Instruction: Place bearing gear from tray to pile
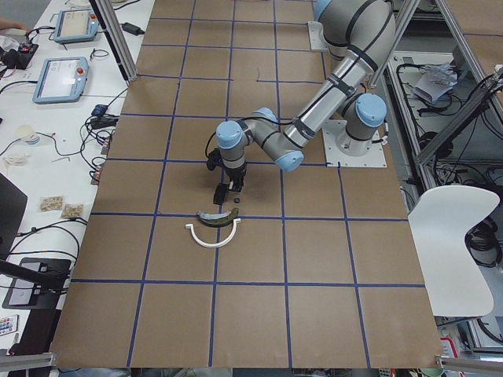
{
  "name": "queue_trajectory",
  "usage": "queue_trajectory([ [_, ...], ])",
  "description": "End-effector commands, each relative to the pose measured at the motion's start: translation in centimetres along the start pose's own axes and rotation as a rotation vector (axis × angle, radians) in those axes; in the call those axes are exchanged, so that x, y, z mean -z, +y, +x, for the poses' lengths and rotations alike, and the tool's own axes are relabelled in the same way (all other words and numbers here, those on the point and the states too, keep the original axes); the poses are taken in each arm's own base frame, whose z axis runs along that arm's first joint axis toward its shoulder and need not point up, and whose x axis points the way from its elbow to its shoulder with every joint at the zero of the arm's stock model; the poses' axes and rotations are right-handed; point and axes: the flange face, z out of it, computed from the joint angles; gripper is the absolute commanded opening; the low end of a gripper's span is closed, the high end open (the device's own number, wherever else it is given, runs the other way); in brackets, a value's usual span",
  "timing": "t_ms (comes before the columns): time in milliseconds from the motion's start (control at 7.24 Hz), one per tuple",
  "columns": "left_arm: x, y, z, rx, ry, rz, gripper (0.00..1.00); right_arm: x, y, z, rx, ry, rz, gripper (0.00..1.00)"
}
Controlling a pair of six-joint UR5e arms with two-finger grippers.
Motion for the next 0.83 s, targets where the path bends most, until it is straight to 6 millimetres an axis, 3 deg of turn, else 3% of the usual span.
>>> queue_trajectory([
  [0,-0.7,0.0,-0.5,-0.009,-0.006,0.004,0.00,0.1,0.0,0.0,0.000,0.000,0.002,1.00],
  [138,-0.9,-0.2,-0.7,-0.004,-0.024,0.016,0.00,0.0,0.0,0.0,0.000,0.000,0.000,1.00],
  [276,-0.3,-0.3,-0.8,-0.002,-0.042,0.038,0.18,0.1,0.0,0.0,0.000,0.000,0.002,1.00],
  [414,1.1,-0.4,-0.9,-0.001,-0.065,0.055,0.71,0.1,0.0,0.0,0.000,0.000,0.002,1.00],
  [552,1.6,-0.9,-0.4,-0.009,-0.072,0.058,1.00,0.1,0.0,0.0,0.000,0.000,0.002,1.00],
  [691,3.4,-1.0,0.1,-0.005,-0.095,0.073,1.00,0.1,0.0,0.0,0.000,0.000,0.000,1.00],
])
